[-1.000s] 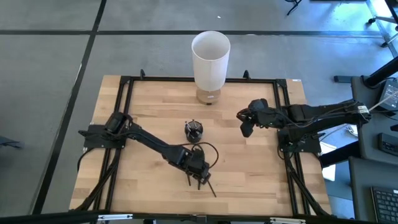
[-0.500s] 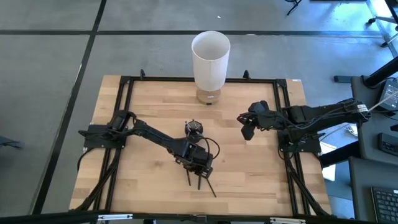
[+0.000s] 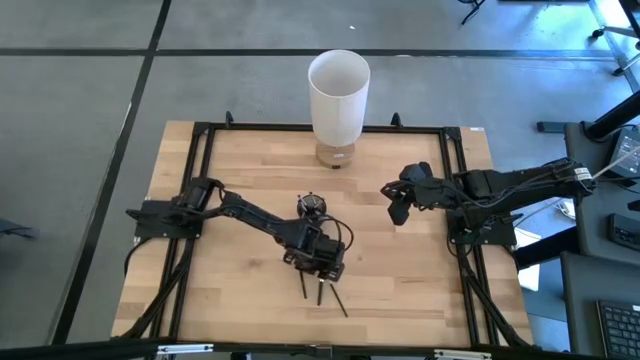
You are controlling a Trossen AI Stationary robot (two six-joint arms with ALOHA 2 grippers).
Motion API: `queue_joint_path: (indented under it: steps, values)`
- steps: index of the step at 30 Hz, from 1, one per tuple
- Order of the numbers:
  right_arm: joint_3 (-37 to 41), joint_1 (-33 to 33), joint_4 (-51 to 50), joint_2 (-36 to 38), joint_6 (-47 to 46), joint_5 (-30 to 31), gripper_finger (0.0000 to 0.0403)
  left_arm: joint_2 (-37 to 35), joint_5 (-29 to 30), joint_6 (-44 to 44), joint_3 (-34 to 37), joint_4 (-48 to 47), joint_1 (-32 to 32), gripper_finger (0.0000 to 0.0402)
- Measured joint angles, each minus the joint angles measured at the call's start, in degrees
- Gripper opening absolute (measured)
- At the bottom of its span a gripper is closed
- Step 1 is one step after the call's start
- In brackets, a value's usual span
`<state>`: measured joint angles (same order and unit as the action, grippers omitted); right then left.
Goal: Put items in baskets/containers
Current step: Put the black powder brush into the black pen holder
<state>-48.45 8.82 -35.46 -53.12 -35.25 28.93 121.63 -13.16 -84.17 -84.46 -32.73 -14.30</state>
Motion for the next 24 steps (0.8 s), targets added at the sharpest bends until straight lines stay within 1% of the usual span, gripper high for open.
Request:
queue_joint_path:
  steps: [2, 8, 11, 19, 21, 24]
  values:
    - [0.00, 0.00, -0.23, 0.00, -0.06, 0.00, 0.0126, 0.92, -1.46, 0.28, -0.14, -0.11, 0.11, 0.0168]
    - [0.00, 0.00, -0.46, 0.00, -0.24, 0.00, 0.0126, 1.89, -2.91, 2.23, -0.15, -1.88, 0.60, 0.0152]
    - [0.00, 0.00, -0.46, 0.00, -0.37, -0.02, 0.0126, 1.68, -3.43, 3.26, -0.14, -3.52, 1.09, 0.0129]
    - [0.00, 0.00, -0.46, 0.00, -0.41, -0.02, 0.0126, 1.70, -3.59, 4.96, -0.01, -4.89, 1.68, 0.0051]
    - [0.00, 0.00, -0.45, 0.00, -0.39, -0.02, 0.0126, 1.70, -3.78, 5.44, 0.01, -4.92, 1.81, 0.0039]
    - [0.00, 0.00, -0.46, 0.00, -0.37, -0.02, 0.0126, 1.68, -3.28, 5.89, 0.01, -4.94, 1.79, 0.0038]
